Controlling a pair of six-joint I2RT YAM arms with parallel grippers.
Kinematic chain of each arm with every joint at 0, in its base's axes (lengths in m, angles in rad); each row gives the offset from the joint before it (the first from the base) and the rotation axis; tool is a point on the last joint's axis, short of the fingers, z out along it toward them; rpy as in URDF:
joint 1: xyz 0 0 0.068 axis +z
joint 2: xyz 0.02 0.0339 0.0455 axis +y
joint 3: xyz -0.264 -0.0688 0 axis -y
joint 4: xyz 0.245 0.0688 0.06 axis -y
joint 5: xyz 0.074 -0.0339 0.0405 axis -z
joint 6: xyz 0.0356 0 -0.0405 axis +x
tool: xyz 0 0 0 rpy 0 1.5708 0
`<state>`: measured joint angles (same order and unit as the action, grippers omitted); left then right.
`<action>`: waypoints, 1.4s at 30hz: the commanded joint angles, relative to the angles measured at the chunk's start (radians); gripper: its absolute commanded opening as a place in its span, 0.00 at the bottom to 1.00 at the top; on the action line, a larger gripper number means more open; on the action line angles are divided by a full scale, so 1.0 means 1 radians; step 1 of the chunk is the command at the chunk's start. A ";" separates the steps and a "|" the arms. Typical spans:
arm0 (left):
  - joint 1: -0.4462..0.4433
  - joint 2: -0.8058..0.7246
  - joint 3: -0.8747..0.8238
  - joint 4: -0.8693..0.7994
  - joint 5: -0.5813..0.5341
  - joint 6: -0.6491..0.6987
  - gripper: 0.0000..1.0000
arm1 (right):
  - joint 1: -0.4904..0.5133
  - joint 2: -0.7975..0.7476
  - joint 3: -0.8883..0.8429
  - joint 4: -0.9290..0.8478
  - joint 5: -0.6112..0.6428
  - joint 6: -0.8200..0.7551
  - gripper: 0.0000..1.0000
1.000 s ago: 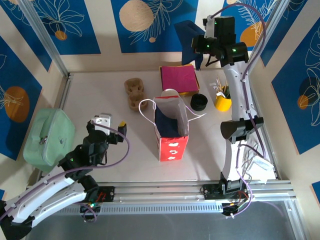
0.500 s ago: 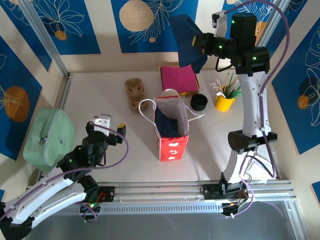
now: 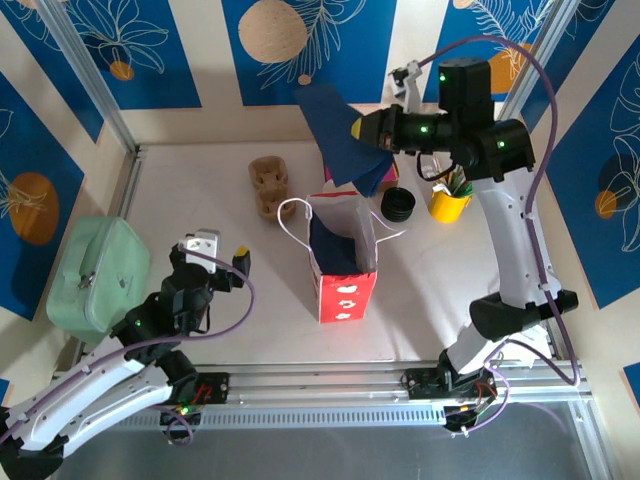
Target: Pack the takeout coffee
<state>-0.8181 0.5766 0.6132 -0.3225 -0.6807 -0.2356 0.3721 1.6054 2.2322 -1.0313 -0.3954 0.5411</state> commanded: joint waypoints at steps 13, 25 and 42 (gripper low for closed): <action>0.009 -0.010 0.001 0.029 0.001 0.005 0.99 | 0.191 -0.134 -0.226 0.058 0.145 0.071 0.00; 0.009 -0.002 0.001 0.040 0.001 0.012 0.99 | 0.249 -0.162 -0.356 0.086 0.199 0.125 0.00; 0.010 0.021 0.013 0.046 0.012 0.020 1.00 | 0.286 -0.211 -0.581 0.036 0.401 0.102 0.00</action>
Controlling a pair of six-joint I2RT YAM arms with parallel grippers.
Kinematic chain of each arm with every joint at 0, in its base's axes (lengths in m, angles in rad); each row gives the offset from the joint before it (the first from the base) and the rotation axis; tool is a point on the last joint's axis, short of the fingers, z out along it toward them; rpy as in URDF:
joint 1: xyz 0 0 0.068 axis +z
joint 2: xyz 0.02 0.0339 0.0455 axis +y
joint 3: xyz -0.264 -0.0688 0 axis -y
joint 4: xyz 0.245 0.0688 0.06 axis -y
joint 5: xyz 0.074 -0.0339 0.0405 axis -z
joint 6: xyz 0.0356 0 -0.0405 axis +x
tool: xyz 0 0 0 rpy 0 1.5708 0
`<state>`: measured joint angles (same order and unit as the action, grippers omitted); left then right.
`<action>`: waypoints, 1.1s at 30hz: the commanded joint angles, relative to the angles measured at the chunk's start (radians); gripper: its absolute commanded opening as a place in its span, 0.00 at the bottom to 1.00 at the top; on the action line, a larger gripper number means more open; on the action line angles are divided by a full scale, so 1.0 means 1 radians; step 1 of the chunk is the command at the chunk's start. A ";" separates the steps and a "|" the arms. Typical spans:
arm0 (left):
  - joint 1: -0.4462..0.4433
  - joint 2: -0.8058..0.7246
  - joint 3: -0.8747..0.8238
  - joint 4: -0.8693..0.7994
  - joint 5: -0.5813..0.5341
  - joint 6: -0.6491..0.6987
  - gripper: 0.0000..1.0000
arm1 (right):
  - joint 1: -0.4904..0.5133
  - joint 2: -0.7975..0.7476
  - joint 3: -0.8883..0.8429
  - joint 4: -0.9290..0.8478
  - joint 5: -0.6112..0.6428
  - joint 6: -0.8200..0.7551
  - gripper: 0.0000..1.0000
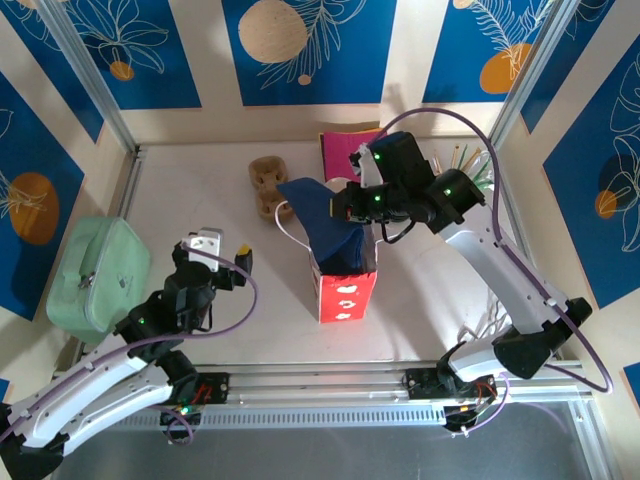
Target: Pack the takeout coffee
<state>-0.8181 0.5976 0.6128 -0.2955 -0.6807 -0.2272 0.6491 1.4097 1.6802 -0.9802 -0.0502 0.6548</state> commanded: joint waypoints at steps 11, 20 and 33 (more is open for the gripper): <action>0.009 0.013 0.014 0.017 0.016 0.002 0.99 | 0.060 0.079 -0.048 -0.105 0.224 -0.034 0.00; 0.010 -0.004 -0.002 0.008 0.015 -0.012 0.99 | 0.082 0.156 -0.044 -0.177 0.280 -0.023 0.00; 0.009 0.002 -0.002 0.005 0.007 -0.014 0.99 | 0.096 0.217 -0.042 -0.210 0.312 -0.010 0.00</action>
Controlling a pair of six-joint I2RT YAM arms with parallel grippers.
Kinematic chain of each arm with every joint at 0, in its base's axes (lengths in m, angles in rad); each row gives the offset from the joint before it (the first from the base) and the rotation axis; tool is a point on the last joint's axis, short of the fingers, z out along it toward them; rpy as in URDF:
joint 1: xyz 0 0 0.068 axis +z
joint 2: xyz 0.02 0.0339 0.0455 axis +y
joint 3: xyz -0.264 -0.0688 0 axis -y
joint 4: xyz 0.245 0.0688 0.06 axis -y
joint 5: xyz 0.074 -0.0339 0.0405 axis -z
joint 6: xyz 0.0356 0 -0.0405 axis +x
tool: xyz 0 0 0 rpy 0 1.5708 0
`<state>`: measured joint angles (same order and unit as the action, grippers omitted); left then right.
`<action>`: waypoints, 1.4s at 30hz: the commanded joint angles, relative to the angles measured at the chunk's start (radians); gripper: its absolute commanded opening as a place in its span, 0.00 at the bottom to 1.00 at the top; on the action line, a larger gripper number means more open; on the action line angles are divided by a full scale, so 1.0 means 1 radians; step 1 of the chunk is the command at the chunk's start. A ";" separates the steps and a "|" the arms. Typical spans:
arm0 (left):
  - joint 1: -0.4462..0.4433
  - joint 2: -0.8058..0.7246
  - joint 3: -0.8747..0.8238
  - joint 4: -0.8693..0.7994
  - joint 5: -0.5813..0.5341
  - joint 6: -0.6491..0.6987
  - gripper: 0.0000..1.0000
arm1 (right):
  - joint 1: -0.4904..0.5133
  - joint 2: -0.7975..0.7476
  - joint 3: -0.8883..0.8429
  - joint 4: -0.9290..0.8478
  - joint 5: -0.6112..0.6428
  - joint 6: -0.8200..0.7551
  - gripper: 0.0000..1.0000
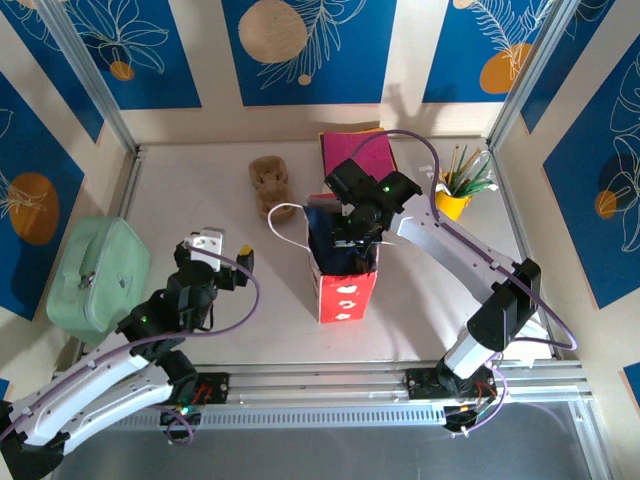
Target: Pack the takeout coffee
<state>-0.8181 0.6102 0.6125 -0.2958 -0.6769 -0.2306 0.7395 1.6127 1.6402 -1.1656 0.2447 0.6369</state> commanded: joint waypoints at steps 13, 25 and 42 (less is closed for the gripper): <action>0.010 -0.013 0.003 -0.006 0.002 -0.013 1.00 | 0.005 0.014 0.031 -0.023 0.004 0.006 0.15; 0.009 -0.012 0.010 -0.010 0.001 -0.012 0.99 | 0.003 0.003 0.150 -0.054 0.015 -0.024 0.37; 0.009 -0.008 0.047 -0.042 -0.023 0.002 0.99 | -0.043 -0.078 0.245 0.022 -0.079 -0.107 0.42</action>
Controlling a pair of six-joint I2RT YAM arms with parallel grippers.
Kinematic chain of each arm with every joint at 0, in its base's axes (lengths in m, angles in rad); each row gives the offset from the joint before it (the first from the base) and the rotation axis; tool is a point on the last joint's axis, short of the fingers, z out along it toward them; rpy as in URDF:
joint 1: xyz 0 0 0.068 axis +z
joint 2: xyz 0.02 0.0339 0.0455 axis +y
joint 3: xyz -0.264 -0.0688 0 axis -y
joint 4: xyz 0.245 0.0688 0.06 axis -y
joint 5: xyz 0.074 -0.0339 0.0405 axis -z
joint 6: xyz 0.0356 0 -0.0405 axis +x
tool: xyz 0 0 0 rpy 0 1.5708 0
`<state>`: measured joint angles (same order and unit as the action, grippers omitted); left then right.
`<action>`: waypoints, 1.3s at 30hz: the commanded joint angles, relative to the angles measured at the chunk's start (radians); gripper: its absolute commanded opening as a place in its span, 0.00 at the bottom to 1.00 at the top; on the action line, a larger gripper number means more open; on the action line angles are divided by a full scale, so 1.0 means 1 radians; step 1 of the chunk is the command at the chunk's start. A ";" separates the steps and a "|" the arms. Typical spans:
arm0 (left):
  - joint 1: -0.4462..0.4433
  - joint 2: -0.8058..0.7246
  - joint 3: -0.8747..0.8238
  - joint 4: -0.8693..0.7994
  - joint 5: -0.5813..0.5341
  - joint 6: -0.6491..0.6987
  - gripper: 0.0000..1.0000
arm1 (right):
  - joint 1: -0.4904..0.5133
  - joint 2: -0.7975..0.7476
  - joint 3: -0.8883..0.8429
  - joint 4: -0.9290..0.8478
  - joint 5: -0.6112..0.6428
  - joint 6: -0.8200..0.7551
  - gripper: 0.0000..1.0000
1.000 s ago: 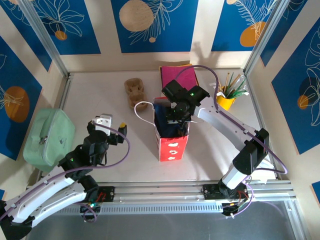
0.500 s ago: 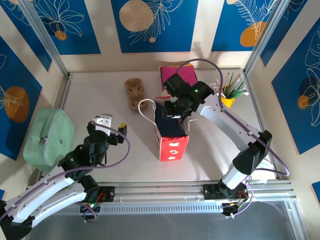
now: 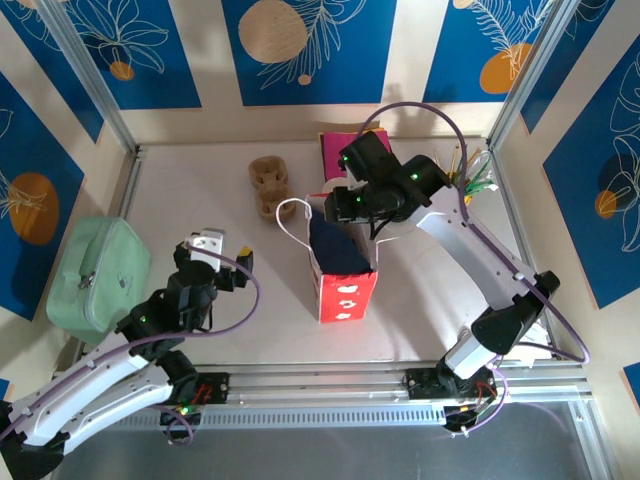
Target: Pack the takeout coffee
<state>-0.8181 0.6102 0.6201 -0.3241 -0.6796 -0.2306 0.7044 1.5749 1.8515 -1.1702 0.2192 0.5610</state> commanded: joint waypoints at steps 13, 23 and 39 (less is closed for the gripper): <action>0.009 0.016 0.063 0.005 -0.045 0.033 0.99 | -0.061 -0.111 0.115 0.109 -0.181 -0.073 0.44; 0.107 0.104 0.128 -0.020 -0.107 0.051 0.99 | -0.258 -0.303 -0.078 0.210 -0.004 -0.137 0.54; 0.468 0.310 0.006 0.334 0.021 0.099 0.99 | -0.687 -0.686 -0.890 0.656 0.179 -0.094 0.93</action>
<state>-0.3801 0.8829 0.6575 -0.1257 -0.6697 -0.1555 0.0341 0.9192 1.0348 -0.6659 0.3248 0.4519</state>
